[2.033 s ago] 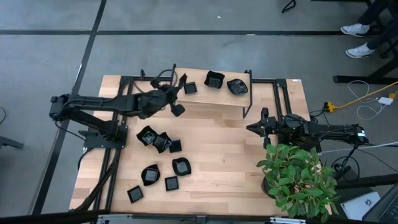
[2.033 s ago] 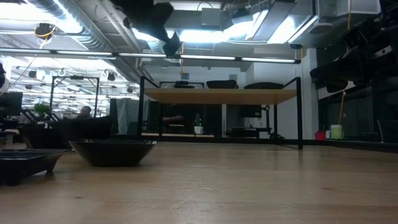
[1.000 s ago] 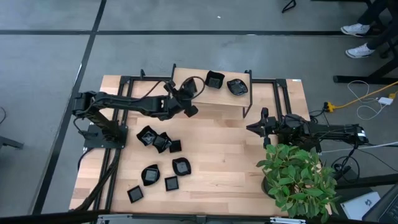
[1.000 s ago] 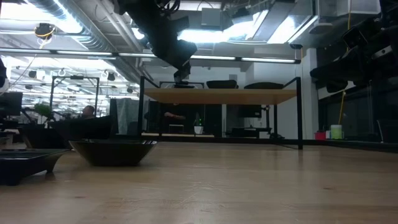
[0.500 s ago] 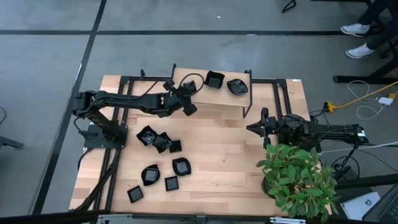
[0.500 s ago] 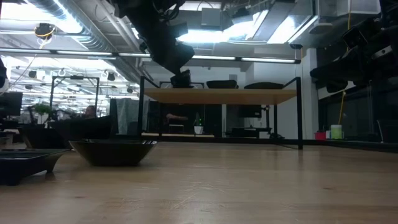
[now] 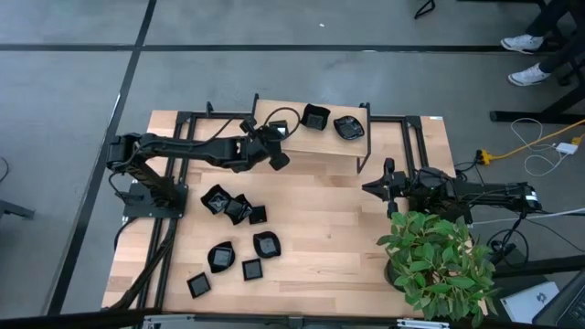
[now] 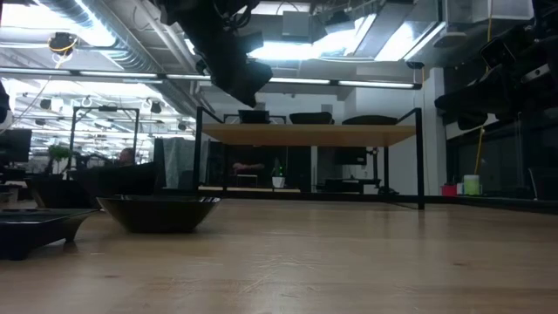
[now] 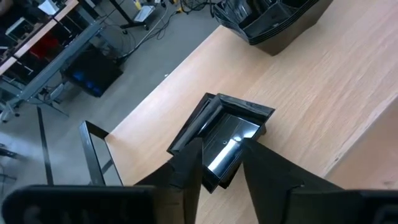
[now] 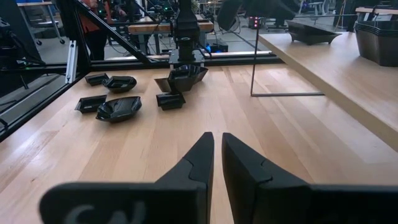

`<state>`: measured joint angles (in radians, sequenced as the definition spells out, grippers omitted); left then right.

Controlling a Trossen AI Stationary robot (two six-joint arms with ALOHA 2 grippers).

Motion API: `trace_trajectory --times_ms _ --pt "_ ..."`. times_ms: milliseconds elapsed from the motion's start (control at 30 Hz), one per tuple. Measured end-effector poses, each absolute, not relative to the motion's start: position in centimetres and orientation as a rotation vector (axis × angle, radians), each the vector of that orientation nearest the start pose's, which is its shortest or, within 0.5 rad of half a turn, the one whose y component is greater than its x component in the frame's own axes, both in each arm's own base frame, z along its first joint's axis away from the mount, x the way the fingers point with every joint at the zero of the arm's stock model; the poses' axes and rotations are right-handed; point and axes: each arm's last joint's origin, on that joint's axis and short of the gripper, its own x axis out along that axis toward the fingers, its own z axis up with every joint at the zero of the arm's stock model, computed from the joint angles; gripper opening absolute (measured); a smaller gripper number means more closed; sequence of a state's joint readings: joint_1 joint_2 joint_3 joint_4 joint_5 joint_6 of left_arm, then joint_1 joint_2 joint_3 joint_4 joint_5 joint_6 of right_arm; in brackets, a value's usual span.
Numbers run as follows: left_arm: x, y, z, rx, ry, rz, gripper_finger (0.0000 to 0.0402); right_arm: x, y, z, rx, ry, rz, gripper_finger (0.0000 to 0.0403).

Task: Pick & Place Mini shaped plates
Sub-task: Stack the square plate on top of the square plate on the shelf

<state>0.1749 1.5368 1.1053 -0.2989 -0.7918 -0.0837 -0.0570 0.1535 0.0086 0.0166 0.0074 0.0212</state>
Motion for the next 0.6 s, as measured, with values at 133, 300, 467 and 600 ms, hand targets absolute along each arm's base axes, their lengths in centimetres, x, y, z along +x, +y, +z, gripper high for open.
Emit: trace_trajectory --times_ms 133,300,467,600 --pt "31.6 7.5 26.1 0.149 0.677 0.948 0.0125 10.6 -0.6 15.5 0.024 0.128 -0.065 0.0034" --pt "31.7 7.5 26.0 0.146 0.684 0.918 0.0126 10.6 -0.6 15.6 0.024 0.127 -0.065 0.0034" --pt "31.5 8.5 26.0 0.120 0.698 0.897 0.0108 10.6 -0.6 15.5 0.024 0.128 -0.066 0.0034" --pt "31.3 9.0 26.0 0.113 0.701 0.909 0.0096 10.6 -0.6 15.5 0.024 0.128 -0.066 0.0034"
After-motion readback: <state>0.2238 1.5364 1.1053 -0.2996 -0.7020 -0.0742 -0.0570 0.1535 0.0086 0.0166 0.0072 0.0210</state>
